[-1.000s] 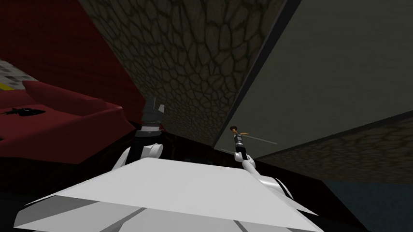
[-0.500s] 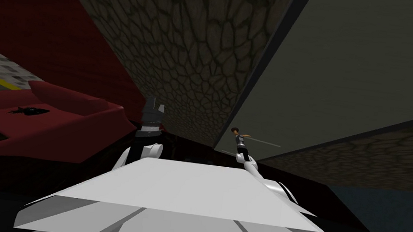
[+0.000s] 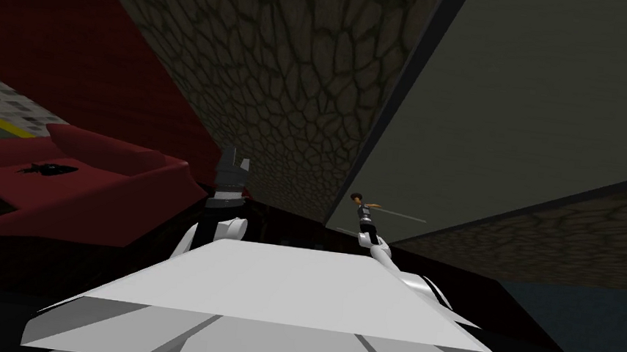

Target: Pull the door open

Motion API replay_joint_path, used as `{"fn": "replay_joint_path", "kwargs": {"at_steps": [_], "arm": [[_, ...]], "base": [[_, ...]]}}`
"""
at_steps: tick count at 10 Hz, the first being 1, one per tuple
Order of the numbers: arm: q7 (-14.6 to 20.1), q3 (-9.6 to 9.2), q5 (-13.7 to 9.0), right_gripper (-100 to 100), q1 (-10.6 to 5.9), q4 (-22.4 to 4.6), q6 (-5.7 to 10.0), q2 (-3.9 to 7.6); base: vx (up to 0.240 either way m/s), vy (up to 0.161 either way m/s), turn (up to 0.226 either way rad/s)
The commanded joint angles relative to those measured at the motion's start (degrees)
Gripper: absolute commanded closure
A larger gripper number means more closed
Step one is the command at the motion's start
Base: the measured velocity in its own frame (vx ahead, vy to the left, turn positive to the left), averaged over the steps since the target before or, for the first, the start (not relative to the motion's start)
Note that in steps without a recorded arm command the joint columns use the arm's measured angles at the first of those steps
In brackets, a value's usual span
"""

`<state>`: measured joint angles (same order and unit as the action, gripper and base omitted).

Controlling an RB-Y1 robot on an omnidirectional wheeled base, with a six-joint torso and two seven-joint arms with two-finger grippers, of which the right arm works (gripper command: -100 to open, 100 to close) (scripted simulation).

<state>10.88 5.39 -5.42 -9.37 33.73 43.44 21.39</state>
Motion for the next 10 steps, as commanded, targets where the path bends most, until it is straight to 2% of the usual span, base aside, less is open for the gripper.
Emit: {"fn": "replay_joint_path", "kwargs": {"at_steps": [1, 2, 9, 10], "arm": [[1.26, -0.97, 0.48, 100, 0.48, 0.16, 0.73, 0.76], [1.61, -1.23, 0.62, 100, 0.61, 0.21, 0.93, 0.97], [7.17, -5.5, 2.74, 100, 2.73, 0.92, 4.14, 4.32], [6.76, -5.33, 2.62, 100, 2.56, 0.68, 3.75, 3.86]], "base": [[-0.12, -0.061, 0.115], [-0.185, -0.088, 0.138], [-0.208, -0.073, 0.125], [-0.089, -0.023, 0.032]]}}
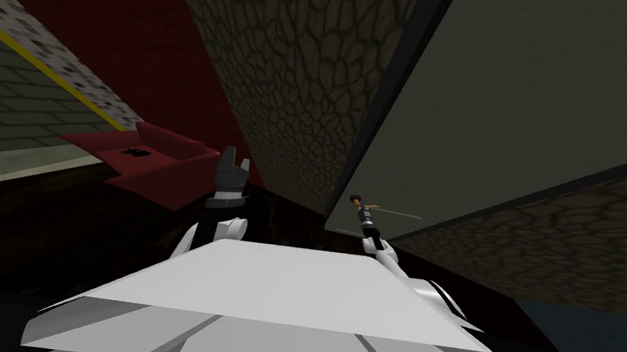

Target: Pull the door open

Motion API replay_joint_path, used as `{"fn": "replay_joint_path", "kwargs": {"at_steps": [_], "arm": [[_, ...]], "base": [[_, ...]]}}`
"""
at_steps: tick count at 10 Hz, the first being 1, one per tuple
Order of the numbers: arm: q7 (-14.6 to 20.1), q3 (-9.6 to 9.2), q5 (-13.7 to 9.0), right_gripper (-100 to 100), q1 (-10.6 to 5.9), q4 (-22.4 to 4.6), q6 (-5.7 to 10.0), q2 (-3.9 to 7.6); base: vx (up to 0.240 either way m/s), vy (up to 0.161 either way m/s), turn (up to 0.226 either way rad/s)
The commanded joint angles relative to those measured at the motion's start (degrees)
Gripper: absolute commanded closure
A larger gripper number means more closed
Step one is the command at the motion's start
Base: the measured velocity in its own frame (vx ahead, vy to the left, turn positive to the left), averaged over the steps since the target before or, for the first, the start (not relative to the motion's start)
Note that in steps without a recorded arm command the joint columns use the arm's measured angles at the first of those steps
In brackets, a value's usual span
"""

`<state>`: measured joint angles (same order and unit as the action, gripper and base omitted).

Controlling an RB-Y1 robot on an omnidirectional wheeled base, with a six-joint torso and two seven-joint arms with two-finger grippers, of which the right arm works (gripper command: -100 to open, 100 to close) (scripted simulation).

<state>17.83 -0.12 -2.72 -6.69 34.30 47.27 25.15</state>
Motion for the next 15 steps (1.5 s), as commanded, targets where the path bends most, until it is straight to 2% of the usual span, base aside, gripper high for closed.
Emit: {"fn": "replay_joint_path", "kwargs": {"at_steps": [1, 3, 4, 7, 8, 9, 10, 12, 15], "arm": [[1.11, -0.88, 0.49, 100, 0.74, 0.35, 1.18, 0.83], [2.58, -2.03, 1.13, 100, 1.72, 0.81, 2.73, 1.92], [3.76, -2.96, 1.64, 100, 2.5, 1.18, 3.98, 2.79], [5.56, -4.38, 2.43, 100, 3.7, 1.75, 5.88, 4.13], [5.0, -4.17, 2.29, 100, 3.4, 1.69, 5.12, 3.53], [6.0, -4.73, 2.51, 100, 4.49, 1.31, 7.06, 4.38], [6.5, -4.98, 2.59, 100, 5.05, 1.13, 8.18, 4.94], [7.06, -5.25, 2.69, 100, 5.67, 0.93, 9.42, 5.57], [8.68, -6.05, 2.97, 100, 7.48, 0.33, 13.04, 7.39]], "base": [[-0.127, -0.03, 0.089], [-0.232, -0.072, 0.092], [-0.234, -0.112, 0.112], [-0.203, -0.078, 0.069], [-0.093, -0.025, 0.015], [-0.15, -0.05, 0.156], [-0.206, -0.119, 0.224], [-0.151, -0.073, 0.087], [-0.164, -0.089, 0.152]]}}
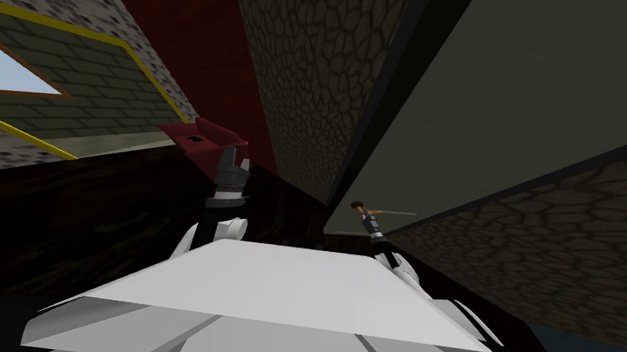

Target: Pull the door open

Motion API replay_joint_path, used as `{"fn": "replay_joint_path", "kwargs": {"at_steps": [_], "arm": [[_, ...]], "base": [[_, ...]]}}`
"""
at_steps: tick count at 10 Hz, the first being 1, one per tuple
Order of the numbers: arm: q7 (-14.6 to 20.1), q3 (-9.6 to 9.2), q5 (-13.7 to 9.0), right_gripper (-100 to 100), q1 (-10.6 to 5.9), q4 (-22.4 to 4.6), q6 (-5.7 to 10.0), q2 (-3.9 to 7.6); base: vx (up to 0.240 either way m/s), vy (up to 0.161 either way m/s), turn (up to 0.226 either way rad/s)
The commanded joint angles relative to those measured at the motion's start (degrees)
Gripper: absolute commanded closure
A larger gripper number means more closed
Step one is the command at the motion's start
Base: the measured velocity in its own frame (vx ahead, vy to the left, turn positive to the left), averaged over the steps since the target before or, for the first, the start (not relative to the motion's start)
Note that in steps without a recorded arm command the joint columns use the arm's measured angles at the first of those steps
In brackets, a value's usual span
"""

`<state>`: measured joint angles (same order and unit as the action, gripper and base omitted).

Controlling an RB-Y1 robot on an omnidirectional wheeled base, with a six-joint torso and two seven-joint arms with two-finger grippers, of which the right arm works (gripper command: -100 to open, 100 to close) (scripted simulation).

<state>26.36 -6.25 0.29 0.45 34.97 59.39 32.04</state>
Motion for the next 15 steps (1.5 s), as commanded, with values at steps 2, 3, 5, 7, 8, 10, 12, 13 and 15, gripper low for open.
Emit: {"fn": "replay_joint_path", "kwargs": {"at_steps": [2, 3, 5, 7, 8, 10, 12, 13, 15], "arm": [[0.8, -0.25, 0.09, 100, 1.07, -0.58, 2.37, 1.23], [0.73, -0.45, 0.2, 100, 0.61, -0.62, 1.86, 0.71], [1.16, -0.66, 0.21, 100, 1.57, -1.6, 4.03, 1.3], [1.57, -0.76, 0.15, 100, 2.49, -2.37, 6.12, 2.04], [1.79, -0.81, 0.13, 100, 2.98, -2.78, 7.22, 2.42], [2.0, -0.86, 0.1, 100, 3.43, -3.16, 8.25, 2.79], [2.26, -0.92, 0.07, 100, 4.01, -3.65, 9.55, 3.25], [2.38, -0.94, 0.05, 100, 4.27, -3.86, 10.14, 3.46], [2.53, -1.29, 0.23, 100, 4.29, -4.17, 10.49, 3.16]], "base": [[-0.193, -0.073, 0.114], [-0.074, -0.012, 0.009], [-0.151, -0.086, 0.183], [-0.2, -0.101, 0.179], [-0.204, -0.084, 0.189], [-0.13, -0.072, 0.09], [-0.112, -0.052, 0.118], [-0.189, -0.087, 0.178], [-0.105, -0.037, 0.103]]}}
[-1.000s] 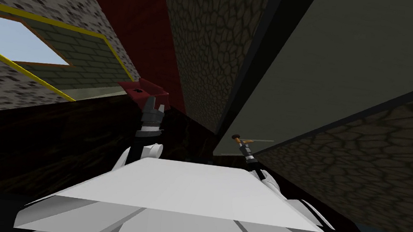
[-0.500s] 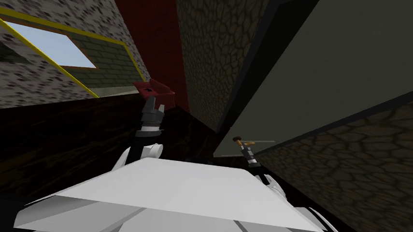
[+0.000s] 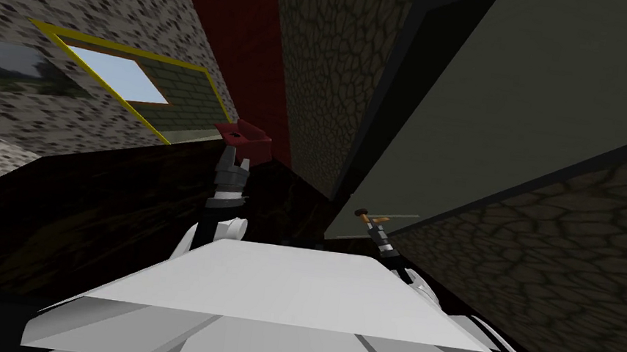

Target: Pull the door open

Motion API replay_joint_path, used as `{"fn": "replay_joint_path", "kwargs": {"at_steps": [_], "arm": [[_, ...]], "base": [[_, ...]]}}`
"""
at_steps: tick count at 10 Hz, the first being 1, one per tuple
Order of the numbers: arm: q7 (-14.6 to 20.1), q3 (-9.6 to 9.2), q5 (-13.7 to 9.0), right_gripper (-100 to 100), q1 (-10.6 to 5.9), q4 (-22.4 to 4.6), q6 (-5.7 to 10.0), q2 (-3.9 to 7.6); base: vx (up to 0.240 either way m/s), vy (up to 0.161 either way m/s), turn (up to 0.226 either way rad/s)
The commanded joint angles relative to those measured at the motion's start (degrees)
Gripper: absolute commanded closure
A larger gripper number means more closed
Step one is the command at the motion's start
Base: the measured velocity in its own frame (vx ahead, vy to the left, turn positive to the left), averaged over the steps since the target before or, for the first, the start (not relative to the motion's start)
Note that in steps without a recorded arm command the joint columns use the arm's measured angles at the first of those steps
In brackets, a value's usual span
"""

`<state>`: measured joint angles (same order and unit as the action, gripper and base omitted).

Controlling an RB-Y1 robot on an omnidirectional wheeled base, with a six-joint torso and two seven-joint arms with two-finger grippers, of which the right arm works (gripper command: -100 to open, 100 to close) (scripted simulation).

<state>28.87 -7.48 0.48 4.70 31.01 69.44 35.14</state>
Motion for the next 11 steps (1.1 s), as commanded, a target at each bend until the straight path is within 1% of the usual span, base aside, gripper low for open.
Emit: {"fn": "replay_joint_path", "kwargs": {"at_steps": [1, 7, 9, 10, 11], "arm": [[0.06, -0.08, 0.03, 100, 0.11, -0.46, 0.83, 0.17], [0.32, -0.23, 0.0, 100, 0.54, -2.12, 3.44, 0.91], [0.4, -0.27, 0.0, 100, 0.66, -2.6, 4.18, 1.13], [0.45, -0.58, 0.2, 100, 0.43, -2.79, 4.16, 0.69], [0.52, -0.65, 0.2, 100, 0.54, -3.09, 4.49, 0.76]], "base": [[-0.203, -0.08, 0.19], [-0.19, -0.098, 0.154], [-0.184, -0.077, 0.119], [-0.073, -0.02, 0.021], [-0.148, -0.069, 0.172]]}}
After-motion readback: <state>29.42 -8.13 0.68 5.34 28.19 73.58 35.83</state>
